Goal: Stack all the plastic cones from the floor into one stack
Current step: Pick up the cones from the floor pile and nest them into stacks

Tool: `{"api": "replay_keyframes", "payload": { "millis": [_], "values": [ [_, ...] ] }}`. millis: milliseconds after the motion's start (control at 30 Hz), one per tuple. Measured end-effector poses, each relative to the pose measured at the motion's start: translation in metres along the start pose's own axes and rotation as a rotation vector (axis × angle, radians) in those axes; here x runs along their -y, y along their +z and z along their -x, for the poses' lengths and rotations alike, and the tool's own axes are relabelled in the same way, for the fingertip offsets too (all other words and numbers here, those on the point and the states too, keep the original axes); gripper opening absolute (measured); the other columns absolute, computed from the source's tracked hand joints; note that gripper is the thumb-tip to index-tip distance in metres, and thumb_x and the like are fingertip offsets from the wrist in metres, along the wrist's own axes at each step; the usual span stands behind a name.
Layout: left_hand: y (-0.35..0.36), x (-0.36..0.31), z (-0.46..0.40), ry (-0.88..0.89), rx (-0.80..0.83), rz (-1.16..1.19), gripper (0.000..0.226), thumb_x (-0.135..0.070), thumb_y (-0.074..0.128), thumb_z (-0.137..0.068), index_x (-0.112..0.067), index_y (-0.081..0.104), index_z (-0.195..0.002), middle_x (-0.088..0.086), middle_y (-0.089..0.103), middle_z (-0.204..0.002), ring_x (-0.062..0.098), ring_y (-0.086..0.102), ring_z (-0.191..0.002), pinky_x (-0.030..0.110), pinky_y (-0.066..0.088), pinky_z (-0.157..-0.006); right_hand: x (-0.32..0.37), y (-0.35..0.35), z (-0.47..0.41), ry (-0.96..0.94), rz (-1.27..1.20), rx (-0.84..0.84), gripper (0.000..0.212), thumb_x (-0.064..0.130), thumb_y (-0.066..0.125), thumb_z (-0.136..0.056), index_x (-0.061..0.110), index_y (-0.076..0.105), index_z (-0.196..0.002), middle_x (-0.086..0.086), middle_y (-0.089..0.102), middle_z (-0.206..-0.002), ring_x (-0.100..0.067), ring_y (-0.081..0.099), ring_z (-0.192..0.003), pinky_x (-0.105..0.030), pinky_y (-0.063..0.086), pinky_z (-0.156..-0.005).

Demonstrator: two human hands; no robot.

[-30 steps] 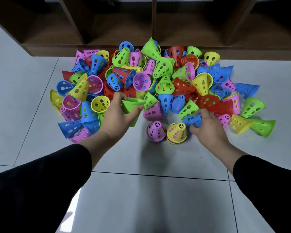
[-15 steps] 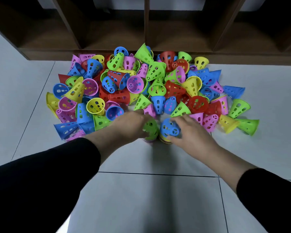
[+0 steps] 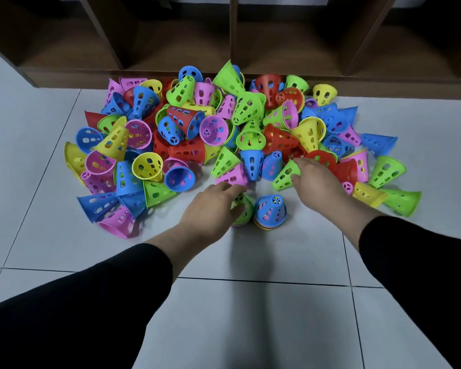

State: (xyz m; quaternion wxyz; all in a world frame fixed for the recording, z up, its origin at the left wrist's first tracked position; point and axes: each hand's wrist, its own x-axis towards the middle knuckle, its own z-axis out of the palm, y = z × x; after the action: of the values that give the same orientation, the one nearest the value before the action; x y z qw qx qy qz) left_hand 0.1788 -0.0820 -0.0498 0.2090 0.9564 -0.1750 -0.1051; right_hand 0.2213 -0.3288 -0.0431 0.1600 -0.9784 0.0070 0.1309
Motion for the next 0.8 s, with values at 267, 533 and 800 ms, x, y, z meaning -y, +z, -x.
{"api": "replay_keyframes", "payload": {
  "millis": [267,533,800],
  "values": [
    [0.001,-0.002,0.004,-0.003,0.010,0.073,0.051,-0.053,0.049,-0.097,-0.027,0.046,-0.140,0.001,0.057,-0.128,0.027,0.053,-0.115,0.042,0.047,-0.093,0.012,0.012,-0.024,0.083,0.167,-0.008,0.038,-0.005,0.049,-0.091,0.011,0.058,-0.124,-0.018,0.067,-0.109,-0.037,0.065,-0.099,-0.039,0.053,-0.079],
    [-0.031,-0.029,-0.008,0.006,-0.129,0.289,0.075,-0.051,0.062,-0.092,-0.028,0.028,-0.154,0.005,0.056,-0.135,0.022,0.053,-0.117,0.033,0.043,-0.095,0.034,-0.035,0.005,0.069,-0.710,-0.345,0.026,0.006,0.047,-0.096,0.017,0.067,-0.110,0.012,0.052,-0.059,-0.005,0.037,-0.042,-0.018,0.030,-0.042],
    [-0.042,-0.067,-0.014,0.089,-0.202,0.309,0.042,-0.038,0.072,-0.087,-0.022,0.053,-0.121,-0.006,0.058,-0.105,0.013,0.048,-0.079,0.027,0.035,-0.068,0.018,-0.034,0.044,0.089,-0.732,-0.283,0.019,0.029,0.059,-0.099,0.019,0.066,-0.113,0.008,0.069,-0.085,-0.013,0.062,-0.070,-0.028,0.047,-0.064]
  ]
}}
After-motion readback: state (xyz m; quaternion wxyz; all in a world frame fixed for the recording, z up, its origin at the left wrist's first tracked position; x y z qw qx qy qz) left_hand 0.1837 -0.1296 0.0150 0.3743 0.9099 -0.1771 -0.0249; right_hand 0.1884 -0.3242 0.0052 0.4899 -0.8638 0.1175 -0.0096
